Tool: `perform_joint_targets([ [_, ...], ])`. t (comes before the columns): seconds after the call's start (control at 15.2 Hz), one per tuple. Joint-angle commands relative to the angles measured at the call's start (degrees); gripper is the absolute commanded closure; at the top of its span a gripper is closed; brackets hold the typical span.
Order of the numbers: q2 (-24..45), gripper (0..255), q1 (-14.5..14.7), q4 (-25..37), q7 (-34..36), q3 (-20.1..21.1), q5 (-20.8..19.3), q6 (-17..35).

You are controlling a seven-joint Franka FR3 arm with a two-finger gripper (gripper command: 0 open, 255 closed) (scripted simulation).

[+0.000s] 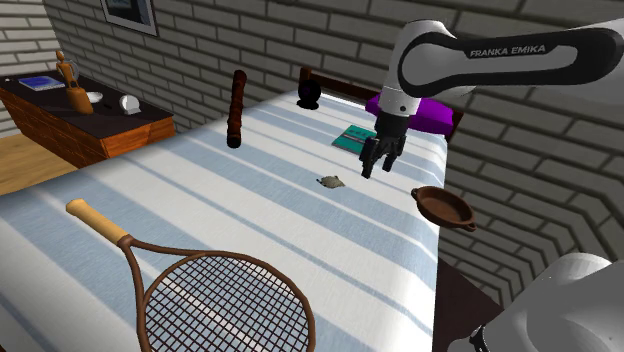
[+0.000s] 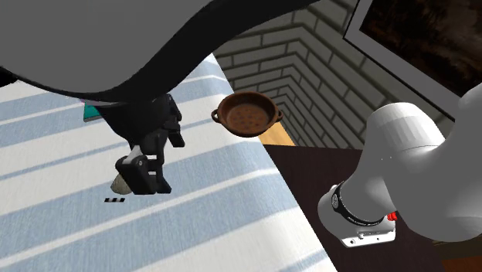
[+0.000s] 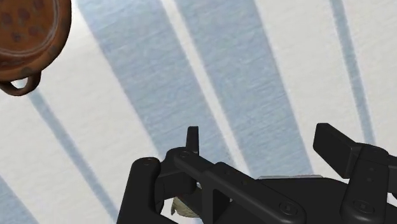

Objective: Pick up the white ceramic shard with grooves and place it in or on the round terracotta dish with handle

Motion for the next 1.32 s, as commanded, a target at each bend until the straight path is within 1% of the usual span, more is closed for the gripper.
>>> perform_joint_targets([
  [0.0,3.8,0,0.2,1.9,0.1,0.3,0.0,2.3],
  [0.4,16.5,0,0.7,11.4,0.9,1.1,-0.2,6.7],
  [0.66,25.1,0,1.2,19.3,1.6,1.5,-0.7,8.3],
  [0.73,26.1,0,1.2,20.2,1.6,1.5,-0.8,8.4],
  [1.25,27.5,0,1.5,16.1,1.5,1.8,-0.6,13.9],
])
